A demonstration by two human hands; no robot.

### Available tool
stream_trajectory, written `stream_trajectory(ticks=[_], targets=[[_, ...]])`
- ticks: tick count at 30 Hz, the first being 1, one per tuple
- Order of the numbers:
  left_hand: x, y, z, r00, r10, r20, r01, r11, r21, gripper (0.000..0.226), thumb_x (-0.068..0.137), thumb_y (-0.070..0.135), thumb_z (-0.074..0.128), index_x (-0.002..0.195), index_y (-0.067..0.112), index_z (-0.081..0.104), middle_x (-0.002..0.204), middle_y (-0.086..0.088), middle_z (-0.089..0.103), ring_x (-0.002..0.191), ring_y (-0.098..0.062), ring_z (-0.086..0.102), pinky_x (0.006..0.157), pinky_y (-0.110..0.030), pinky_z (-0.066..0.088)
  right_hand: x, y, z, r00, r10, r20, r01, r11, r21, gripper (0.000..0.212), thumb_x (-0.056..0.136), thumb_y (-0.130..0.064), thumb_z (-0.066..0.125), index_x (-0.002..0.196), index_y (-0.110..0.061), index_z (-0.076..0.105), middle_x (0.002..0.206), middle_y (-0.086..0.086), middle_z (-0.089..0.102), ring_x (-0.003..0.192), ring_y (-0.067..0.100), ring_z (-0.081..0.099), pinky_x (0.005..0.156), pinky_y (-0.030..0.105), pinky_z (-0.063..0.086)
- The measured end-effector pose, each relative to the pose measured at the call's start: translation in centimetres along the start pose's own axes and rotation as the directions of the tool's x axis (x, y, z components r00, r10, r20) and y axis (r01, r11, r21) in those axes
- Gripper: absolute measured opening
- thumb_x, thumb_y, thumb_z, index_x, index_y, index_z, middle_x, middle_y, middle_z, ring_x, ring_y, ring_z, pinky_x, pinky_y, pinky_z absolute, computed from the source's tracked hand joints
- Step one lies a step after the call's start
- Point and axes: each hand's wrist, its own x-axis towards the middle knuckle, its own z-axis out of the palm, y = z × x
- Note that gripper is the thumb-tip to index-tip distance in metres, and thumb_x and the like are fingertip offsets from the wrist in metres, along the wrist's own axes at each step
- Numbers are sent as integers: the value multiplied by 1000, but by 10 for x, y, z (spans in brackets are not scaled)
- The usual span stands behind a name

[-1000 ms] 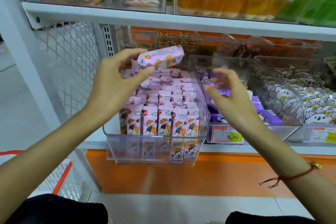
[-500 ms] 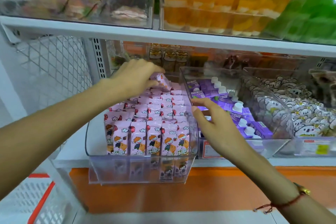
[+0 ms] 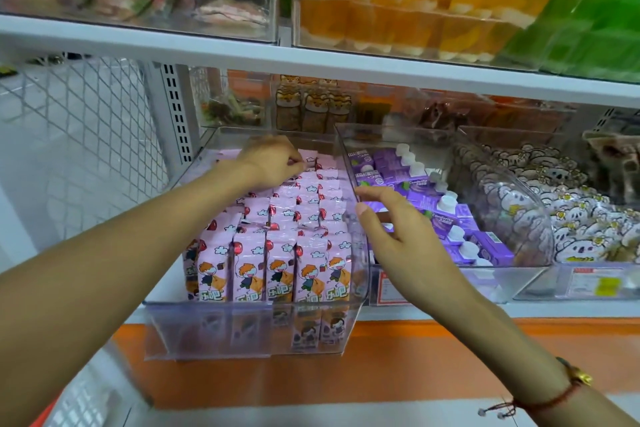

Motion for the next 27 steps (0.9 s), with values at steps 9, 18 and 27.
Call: stream_trajectory(ticks=[9, 18, 27], targets=[[7, 0, -12, 989, 150, 16, -150, 987, 52, 26, 94, 35, 56, 110, 19, 68, 111, -1, 65, 91, -15, 51, 73, -26, 38, -4, -4, -12, 996, -82, -25, 72, 960, -272, 32, 92, -45, 44, 119, -33, 57, 99, -16, 62, 75, 2, 58, 71, 34, 50], [-3, 6, -11, 984, 28, -175, -59, 983, -174, 19, 97, 29, 52, 106, 15, 61, 111, -4, 61, 93, -18, 55, 78, -34, 49, -9, -9, -15, 992, -117, -46, 95, 939, -331, 15, 91, -44, 51, 103, -37, 57, 75, -18, 60, 65, 1, 58, 60, 33, 50], [-74, 46, -26, 726, -506, -465, -178, 515, -839, 18, 98, 26, 52, 103, 11, 59, 100, -3, 67, 99, -21, 64, 93, -40, 51, -2, -20, -11, 967, -199, -162, 153, 953, -261, 24, 92, -38, 52, 111, -27, 60, 101, -11, 62, 83, 11, 56, 66, 29, 43]])
